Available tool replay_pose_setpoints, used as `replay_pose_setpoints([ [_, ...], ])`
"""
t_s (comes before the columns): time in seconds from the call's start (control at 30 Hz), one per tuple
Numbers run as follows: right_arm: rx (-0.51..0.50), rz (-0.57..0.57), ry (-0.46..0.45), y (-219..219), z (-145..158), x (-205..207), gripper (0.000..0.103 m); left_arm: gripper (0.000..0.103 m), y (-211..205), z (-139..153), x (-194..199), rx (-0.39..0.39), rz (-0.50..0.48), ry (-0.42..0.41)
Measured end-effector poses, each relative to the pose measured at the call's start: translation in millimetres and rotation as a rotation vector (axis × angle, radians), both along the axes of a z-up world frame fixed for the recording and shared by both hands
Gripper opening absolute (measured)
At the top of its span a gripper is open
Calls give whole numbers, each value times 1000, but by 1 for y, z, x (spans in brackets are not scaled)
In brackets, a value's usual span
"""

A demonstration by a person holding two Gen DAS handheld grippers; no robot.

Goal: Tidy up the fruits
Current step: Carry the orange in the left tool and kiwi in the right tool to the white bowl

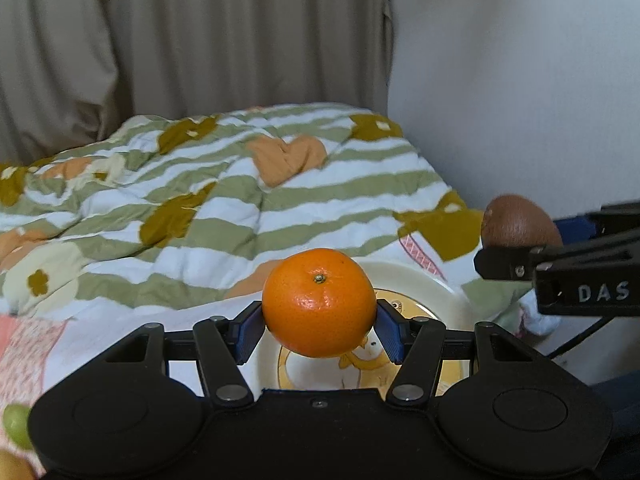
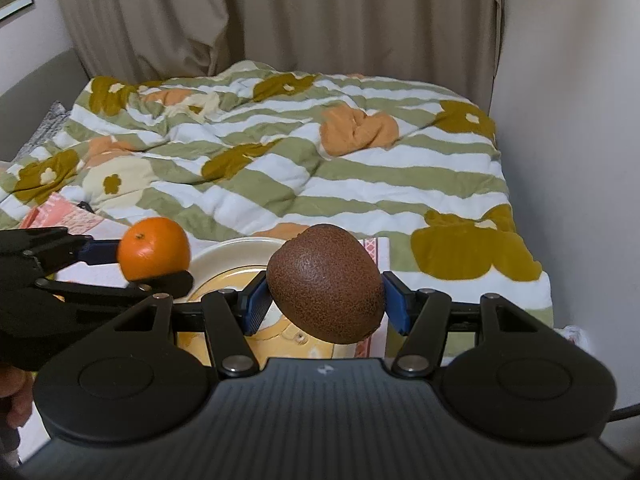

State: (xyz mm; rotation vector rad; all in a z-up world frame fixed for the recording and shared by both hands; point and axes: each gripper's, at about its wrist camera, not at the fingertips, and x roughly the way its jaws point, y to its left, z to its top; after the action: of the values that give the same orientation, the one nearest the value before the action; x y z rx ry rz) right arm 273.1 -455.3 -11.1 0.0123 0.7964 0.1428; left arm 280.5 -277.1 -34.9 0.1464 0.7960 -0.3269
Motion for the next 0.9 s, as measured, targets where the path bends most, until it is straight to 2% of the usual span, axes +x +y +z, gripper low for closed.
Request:
replay_pose_setpoints([
  [0.2,-5,-25,53,-6,-25,25,74,63,-17,-35,33,42,-79,68],
  [0.33,-7,-40,80,-10,-35,33,74,63,-28,-50,45,86,-116,80],
  [0.53,-10,-48,98,-13,-43,40,74,64,-34,-61,52,103,-138,85],
  [0.57,-12,-49,100,-14,-43,41,74,71,-34,-61,52,98,-139,83],
  [0.6,-12,-49,102,-14,-43,41,74,89,-35,-60,52,99,-143,79],
  [0.67,-11,-50,99,-14,-41,41,74,103,-35,-55,47,111,-142,51],
  [0.8,-7,-33,81,-13,-34,39,74,103,-27,-45,34,126,-141,33],
  [0.9,-14,-2,71,-7,-30,38,74,103,-13,-38,28,91,-111,46],
])
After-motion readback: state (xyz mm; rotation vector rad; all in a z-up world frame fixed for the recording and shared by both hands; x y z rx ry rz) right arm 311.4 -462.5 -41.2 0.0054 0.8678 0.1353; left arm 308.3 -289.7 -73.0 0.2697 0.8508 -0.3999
